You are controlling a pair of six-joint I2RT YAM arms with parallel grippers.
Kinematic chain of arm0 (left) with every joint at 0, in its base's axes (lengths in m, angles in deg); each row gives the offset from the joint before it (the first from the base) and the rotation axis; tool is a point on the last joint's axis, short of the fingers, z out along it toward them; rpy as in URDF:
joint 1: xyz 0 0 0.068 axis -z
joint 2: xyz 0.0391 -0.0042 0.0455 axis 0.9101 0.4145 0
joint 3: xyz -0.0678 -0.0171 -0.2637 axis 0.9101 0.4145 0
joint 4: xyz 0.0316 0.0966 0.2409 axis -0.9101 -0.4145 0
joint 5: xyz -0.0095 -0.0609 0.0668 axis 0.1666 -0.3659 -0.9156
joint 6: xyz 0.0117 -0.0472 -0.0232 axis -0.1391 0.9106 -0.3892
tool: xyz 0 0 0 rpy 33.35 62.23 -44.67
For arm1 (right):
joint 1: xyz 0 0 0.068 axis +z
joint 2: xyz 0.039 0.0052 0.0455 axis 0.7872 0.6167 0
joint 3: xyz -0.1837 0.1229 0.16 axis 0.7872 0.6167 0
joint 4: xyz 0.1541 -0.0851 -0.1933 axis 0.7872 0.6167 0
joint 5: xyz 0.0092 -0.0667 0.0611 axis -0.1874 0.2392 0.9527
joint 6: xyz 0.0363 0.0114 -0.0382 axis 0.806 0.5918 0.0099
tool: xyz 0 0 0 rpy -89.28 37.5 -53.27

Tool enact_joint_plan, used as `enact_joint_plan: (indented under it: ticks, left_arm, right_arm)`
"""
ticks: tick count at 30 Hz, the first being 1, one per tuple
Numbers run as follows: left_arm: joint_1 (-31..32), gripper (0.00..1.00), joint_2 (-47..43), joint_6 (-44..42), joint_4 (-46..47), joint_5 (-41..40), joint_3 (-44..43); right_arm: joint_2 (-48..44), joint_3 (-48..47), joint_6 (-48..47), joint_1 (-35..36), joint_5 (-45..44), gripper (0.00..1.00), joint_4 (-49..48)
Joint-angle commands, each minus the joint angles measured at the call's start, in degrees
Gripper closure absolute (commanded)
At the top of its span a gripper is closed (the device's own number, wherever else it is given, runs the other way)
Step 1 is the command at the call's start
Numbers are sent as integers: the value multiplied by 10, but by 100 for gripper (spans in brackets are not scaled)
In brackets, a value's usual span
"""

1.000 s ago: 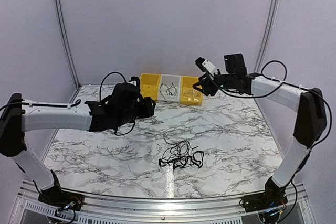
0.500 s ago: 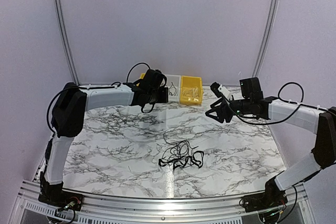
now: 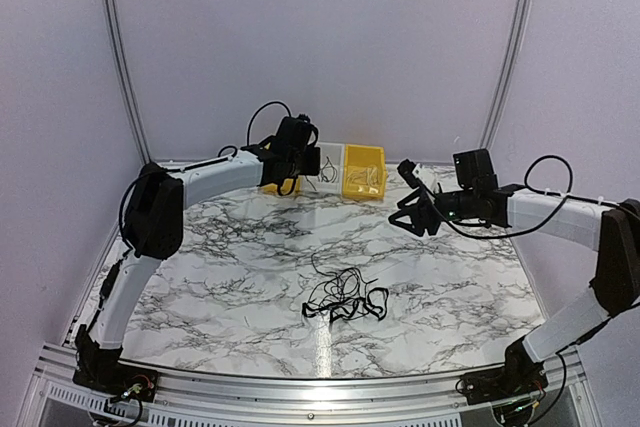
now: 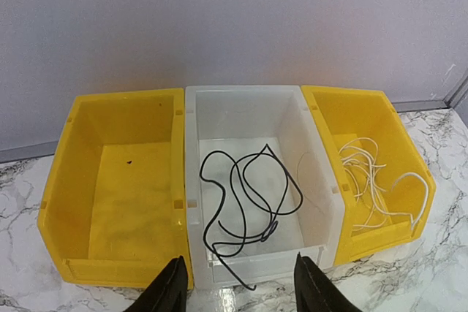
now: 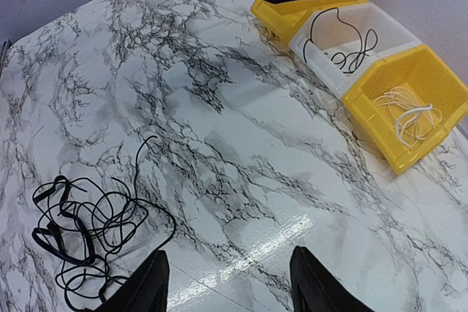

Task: Untangle the cables

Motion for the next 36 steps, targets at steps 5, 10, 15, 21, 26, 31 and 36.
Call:
enact_joint_plan:
  ticks: [5,10,15,21,26,31,36]
  left_arm:
    - [-7,50,61,-17,-9,2,-72]
    - [-12,57,73,-12,-6,-2,-76]
    - [-14,75,83,-15,12,10,-76]
    - [-15,91,89,-29,56,18,-77]
    - [-17,100,99,-31,91,25,-81]
    - [-21,100,103,-31,113,48,-82]
    - [-24,95,60,-31,109,79,-55]
  right_arm:
    - [18,-22,-13,1,14,44,2]
    - [22,-23,-13,2,15,43,3]
    - [29,-24,-15,2,14,44,4]
    - [37,-24,-17,2,13,44,5]
    - [45,-25,-19,2,10,43,6]
    - [59,-30,-23,2,9,44,10]
    - [70,-39,-26,2,14,44,22]
